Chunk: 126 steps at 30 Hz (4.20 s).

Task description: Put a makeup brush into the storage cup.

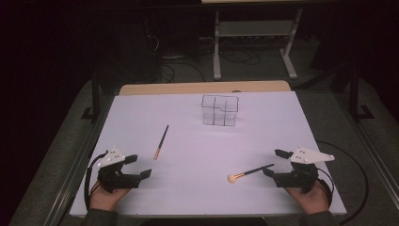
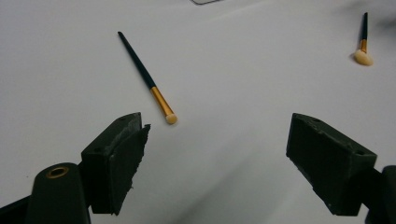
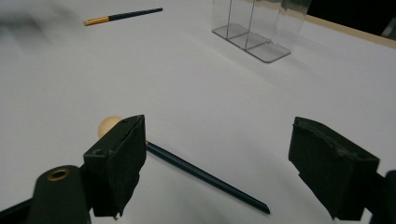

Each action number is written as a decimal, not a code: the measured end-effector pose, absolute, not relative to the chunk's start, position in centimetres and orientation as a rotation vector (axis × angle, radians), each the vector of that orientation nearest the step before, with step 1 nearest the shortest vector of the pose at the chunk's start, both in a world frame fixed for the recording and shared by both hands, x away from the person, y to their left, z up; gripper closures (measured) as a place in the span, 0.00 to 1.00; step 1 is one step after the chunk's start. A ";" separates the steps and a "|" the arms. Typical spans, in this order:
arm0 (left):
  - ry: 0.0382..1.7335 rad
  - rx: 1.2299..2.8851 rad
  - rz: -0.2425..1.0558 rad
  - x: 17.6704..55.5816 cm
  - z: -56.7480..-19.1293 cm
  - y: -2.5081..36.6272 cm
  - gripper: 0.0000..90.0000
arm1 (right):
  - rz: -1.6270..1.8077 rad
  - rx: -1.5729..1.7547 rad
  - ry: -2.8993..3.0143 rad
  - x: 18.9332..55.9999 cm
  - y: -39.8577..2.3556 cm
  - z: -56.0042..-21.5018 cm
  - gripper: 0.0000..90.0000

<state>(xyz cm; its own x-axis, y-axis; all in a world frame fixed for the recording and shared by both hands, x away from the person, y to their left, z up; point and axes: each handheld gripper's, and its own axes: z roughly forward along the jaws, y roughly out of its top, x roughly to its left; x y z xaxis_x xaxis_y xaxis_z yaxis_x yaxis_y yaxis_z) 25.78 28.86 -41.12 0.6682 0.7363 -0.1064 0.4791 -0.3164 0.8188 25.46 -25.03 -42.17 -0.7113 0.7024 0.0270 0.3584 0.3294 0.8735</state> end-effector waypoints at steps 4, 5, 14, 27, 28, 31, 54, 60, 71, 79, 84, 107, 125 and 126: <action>0.946 1.982 0.360 25.9 -41.2 29.0 0.21 | 1.348 0.934 2.240 25.5 -25.1 -42.1 0.20; 0.946 1.982 0.360 25.9 -41.2 29.0 0.21 | 1.348 0.937 2.244 25.5 -25.1 -42.2 0.20; 0.950 1.977 0.374 25.7 -40.9 29.2 0.21 | 1.348 0.954 2.270 25.7 -25.0 -42.2 0.19; 0.971 1.984 0.354 25.8 -40.5 28.8 0.23 | 1.359 0.945 2.234 25.1 -25.3 -41.5 0.19; 0.974 1.993 0.352 26.0 -40.4 28.7 0.23 | 1.359 0.945 2.233 25.1 -25.3 -41.5 0.19; 0.982 1.994 0.352 26.2 -40.1 28.6 0.24 | 1.352 0.947 2.244 25.1 -25.3 -41.5 0.19; 1.044 2.096 0.292 31.2 -38.1 26.6 0.29 | 1.344 0.942 2.276 25.0 -24.8 -41.4 0.18; 1.073 2.095 0.268 32.4 -38.5 26.4 0.31 | 1.345 0.945 2.280 25.0 -24.7 -41.4 0.18; 1.063 2.120 0.229 34.1 -38.9 26.0 0.36 | 1.348 0.935 2.277 25.0 -24.7 -41.4 0.18; 1.043 2.138 0.202 35.7 -39.2 25.7 0.41 | 1.355 0.928 2.278 25.0 -24.7 -41.4 0.18; 1.046 2.139 0.204 36.3 -40.0 25.4 0.44 | 1.355 0.928 2.283 25.0 -24.6 -41.3 0.18; 1.144 2.211 0.230 38.2 -42.5 24.7 0.60 | 1.360 0.913 2.288 25.0 -24.6 -41.3 0.18; 1.166 2.307 0.292 38.1 -43.0 24.0 0.80 | 1.368 0.911 2.273 25.0 -24.7 -41.0 0.19; 1.175 2.302 0.302 38.1 -43.1 23.8 0.82 | 1.366 0.911 2.273 25.0 -24.7 -41.0 0.19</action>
